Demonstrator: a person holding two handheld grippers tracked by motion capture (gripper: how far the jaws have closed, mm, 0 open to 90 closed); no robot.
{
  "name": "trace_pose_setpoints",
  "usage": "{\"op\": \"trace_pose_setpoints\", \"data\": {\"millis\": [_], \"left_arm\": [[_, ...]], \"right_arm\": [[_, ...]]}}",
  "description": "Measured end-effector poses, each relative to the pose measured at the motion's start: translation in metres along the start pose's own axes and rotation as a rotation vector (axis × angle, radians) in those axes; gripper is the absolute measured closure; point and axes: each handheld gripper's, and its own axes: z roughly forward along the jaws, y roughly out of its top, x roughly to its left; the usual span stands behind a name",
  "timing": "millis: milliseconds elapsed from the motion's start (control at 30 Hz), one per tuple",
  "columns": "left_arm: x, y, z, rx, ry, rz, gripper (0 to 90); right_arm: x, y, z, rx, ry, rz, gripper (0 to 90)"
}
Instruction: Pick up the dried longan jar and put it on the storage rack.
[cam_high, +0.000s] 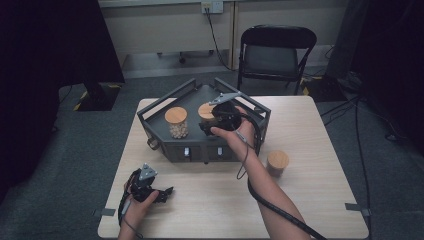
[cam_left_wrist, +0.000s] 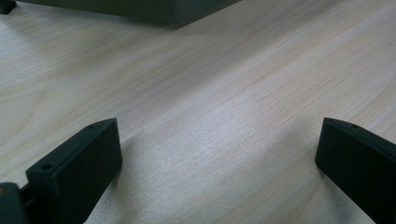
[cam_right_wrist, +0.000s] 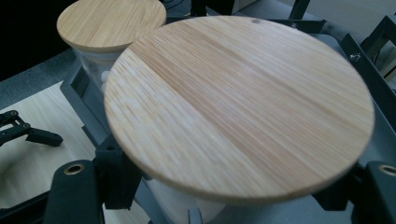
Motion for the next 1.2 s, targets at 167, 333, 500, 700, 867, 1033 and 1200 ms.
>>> {"op": "trace_pose_setpoints", "data": {"millis": [167, 333, 500, 700, 867, 1033, 1200], "left_arm": [[0.000, 0.000, 0.000, -0.001, 0.000, 0.000, 0.1], [0.000, 0.000, 0.000, -0.001, 0.000, 0.000, 0.1], [0.000, 0.000, 0.000, -0.001, 0.000, 0.000, 0.0], [0.000, 0.000, 0.000, 0.000, 0.000, 0.000, 0.1], [0.000, 0.000, 0.000, -0.001, 0.000, 0.000, 0.1], [0.000, 0.000, 0.000, -0.001, 0.000, 0.000, 0.1], [0.000, 0.000, 0.000, -0.001, 0.000, 0.000, 0.1]], "right_arm": [[-0.002, 0.000, 0.004, 0.002, -0.003, 0.010, 25.7], [-0.002, 0.000, 0.009, 0.004, -0.003, 0.009, 25.7], [-0.001, 0.001, 0.014, 0.012, -0.008, 0.006, 25.7], [0.000, 0.002, 0.020, 0.011, -0.003, 0.004, 25.7], [0.002, 0.002, 0.025, 0.015, -0.002, -0.001, 25.7], [0.002, 0.000, 0.030, 0.020, -0.004, 0.002, 25.7], [0.002, -0.001, 0.035, 0.031, -0.002, 0.000, 25.7]]}}
